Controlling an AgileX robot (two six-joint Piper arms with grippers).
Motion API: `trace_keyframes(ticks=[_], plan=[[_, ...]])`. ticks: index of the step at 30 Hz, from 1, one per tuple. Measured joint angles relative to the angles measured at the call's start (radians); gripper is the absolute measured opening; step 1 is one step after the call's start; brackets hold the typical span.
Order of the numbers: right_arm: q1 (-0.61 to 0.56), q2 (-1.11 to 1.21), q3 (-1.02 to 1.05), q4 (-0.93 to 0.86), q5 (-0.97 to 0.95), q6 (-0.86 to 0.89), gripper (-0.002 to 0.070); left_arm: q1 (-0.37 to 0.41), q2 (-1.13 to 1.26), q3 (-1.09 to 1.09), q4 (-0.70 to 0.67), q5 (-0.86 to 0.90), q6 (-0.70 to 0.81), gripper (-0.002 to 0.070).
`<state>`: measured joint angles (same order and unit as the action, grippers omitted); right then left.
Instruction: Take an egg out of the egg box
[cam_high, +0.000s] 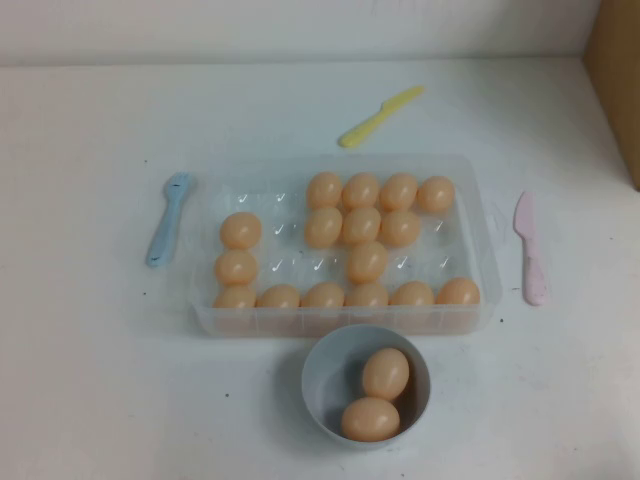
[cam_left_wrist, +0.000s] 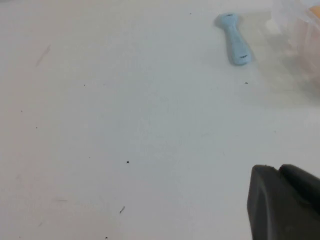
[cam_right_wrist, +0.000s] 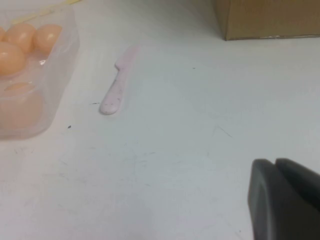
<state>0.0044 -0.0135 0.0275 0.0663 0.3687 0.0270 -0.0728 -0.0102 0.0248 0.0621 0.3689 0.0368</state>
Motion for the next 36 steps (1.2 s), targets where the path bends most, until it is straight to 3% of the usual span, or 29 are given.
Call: trace_keyframes(ticks=[25, 32, 36], plan=[[0.000, 0.000, 0.000, 0.007, 0.000, 0.000, -0.0017, 0.000, 0.000, 0.000, 0.000, 0.000, 0.000, -0.0004], [0.000, 0.000, 0.000, 0.168, 0.000, 0.000, -0.0017, 0.000, 0.000, 0.000, 0.000, 0.000, 0.000, -0.0005], [0.000, 0.000, 0.000, 0.371, -0.019, 0.000, -0.0017, 0.000, 0.000, 0.000, 0.000, 0.000, 0.000, -0.0005]])
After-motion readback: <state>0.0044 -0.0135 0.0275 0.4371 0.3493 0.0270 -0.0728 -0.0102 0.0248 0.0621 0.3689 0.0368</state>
